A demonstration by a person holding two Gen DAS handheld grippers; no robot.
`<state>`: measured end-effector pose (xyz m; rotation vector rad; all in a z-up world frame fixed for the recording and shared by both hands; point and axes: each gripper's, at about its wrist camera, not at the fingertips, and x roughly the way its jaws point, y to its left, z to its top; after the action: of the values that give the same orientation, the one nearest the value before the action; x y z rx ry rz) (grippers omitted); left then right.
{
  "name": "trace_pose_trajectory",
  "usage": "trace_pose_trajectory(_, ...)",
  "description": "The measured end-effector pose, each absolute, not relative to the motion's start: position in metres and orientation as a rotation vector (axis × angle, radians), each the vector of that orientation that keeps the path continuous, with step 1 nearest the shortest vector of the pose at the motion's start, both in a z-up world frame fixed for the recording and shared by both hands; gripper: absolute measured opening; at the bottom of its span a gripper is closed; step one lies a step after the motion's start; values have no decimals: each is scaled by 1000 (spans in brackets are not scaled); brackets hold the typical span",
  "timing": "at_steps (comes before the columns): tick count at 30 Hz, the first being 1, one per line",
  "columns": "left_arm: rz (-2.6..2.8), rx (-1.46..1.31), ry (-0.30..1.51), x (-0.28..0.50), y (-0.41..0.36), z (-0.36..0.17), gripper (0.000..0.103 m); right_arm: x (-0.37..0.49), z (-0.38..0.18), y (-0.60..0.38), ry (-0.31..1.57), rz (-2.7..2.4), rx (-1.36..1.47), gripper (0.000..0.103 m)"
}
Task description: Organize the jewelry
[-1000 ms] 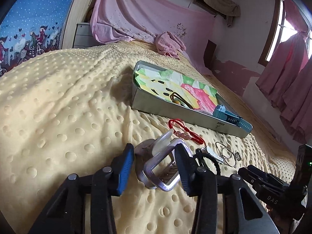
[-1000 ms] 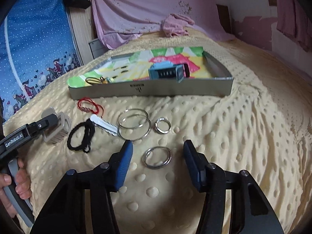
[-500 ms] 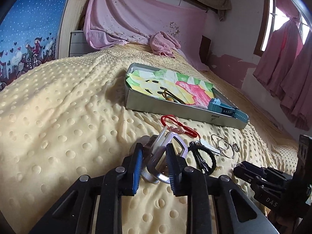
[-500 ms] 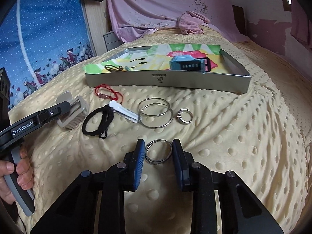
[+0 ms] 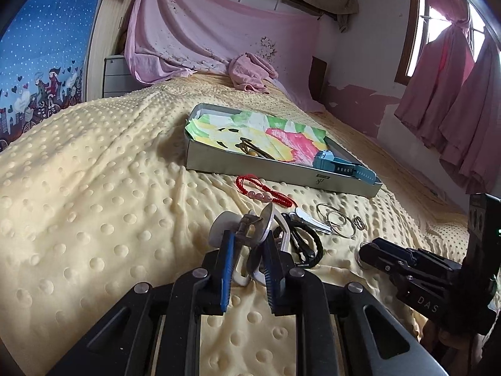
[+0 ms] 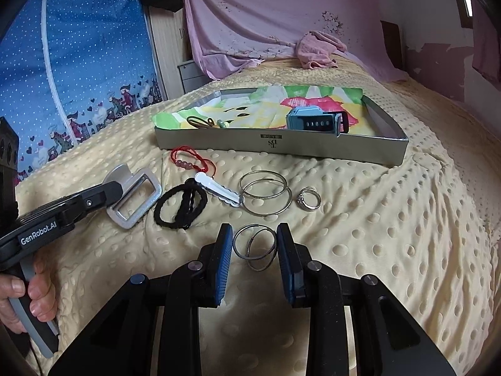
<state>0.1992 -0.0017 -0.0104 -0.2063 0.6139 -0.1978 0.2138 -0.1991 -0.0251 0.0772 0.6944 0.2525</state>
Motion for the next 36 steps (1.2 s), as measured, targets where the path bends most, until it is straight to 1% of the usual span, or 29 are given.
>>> trace_pose_trajectory(7, -215, -215, 588, 193, -3, -6, 17, 211, -20, -197, 668, 271, 67, 26)
trace_pose_trajectory(15, -265, -248, 532, 190, -3, 8, 17, 204, -5, -198, 576, 294, 74, 26)
trace_pose_trajectory(20, -280, -270, 492, 203, -6, 20, 17, 207, 9, -201, 512, 297, 83, 26)
trace_pose_trajectory(24, -268, -279, 458, 224, -9, 31, 17, 230, 22, -205, 477, 300, 84, 26)
trace_pose_trajectory(29, -194, -290, 413, 264, -3, 45, 17, 280, 34, -207, 473, 311, 112, 26)
trace_pose_trajectory(32, -140, -312, 437, 292, 8, 43, 17, 316, 34, -198, 503, 325, 138, 26)
trace_pose_trajectory(36, -116, -341, 498, 325, 15, 32, 17, 353, 23, -177, 581, 336, 102, 26)
